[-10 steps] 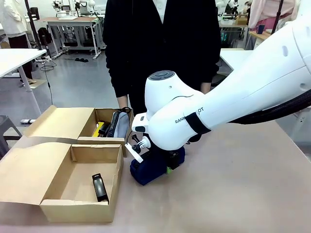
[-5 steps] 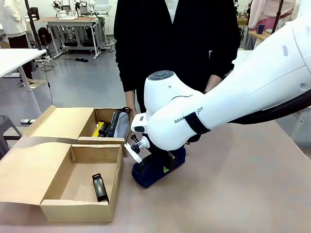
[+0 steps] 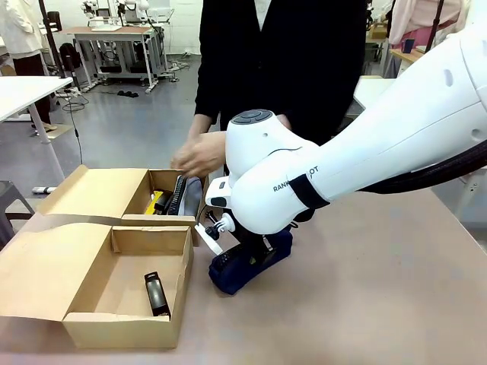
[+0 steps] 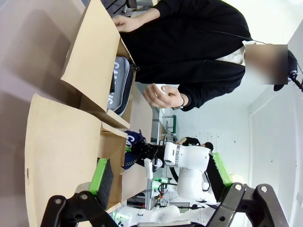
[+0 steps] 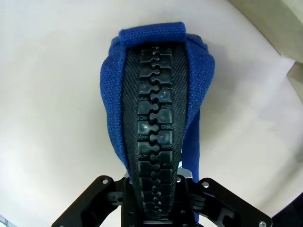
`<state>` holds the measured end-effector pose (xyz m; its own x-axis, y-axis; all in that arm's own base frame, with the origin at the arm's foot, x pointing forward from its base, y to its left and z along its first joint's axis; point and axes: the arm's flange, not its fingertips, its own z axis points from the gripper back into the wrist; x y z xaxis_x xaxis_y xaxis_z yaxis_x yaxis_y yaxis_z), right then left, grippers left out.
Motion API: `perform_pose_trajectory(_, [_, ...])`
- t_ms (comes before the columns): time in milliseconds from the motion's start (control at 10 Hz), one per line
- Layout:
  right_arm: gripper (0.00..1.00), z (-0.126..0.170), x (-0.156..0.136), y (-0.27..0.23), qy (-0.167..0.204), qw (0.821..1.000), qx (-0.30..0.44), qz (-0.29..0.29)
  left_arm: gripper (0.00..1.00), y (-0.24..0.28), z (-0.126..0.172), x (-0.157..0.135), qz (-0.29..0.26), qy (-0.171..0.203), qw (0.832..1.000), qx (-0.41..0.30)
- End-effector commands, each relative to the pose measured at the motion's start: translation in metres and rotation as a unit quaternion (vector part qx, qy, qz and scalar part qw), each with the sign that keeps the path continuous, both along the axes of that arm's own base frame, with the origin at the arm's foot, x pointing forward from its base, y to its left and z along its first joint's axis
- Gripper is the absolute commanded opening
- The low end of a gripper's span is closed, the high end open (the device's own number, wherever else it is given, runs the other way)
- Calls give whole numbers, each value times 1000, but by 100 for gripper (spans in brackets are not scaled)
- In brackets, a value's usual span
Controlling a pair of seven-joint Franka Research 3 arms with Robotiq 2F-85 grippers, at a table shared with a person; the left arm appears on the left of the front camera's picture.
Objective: Place items inside the box.
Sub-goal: Pick up a Pencil pouch or Stapler and place it inside the Mailer Box closest to the robot.
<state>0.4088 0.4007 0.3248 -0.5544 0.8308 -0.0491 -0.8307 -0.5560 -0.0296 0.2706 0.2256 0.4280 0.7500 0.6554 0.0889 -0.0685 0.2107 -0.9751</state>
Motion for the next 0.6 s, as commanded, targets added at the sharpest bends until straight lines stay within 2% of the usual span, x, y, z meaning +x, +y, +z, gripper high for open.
perform_pose_trajectory(0, [0, 1, -6, -3, 20, 1000, -6, -21, 100, -1, 1, -2, -2, -12, 1000, -2])
perform_pose_trajectory(200, [0, 14, -10, -15, 37, 998, -2, -47, 100, -1, 1, -2, -2, -12, 1000, -2])
perform_pose_trajectory(300, [0, 35, -15, -32, 75, 992, 27, -103, 100, -1, 1, -2, -2, -12, 1000, -2])
perform_pose_trajectory(400, [0, 66, -31, -60, 100, 980, 74, -157, 100, -1, 1, -2, -2, -12, 1000, -2])
perform_pose_trajectory(500, [0, 92, -50, -91, 125, 967, 91, -201, 100, -1, 1, -2, -2, -12, 1000, -2])
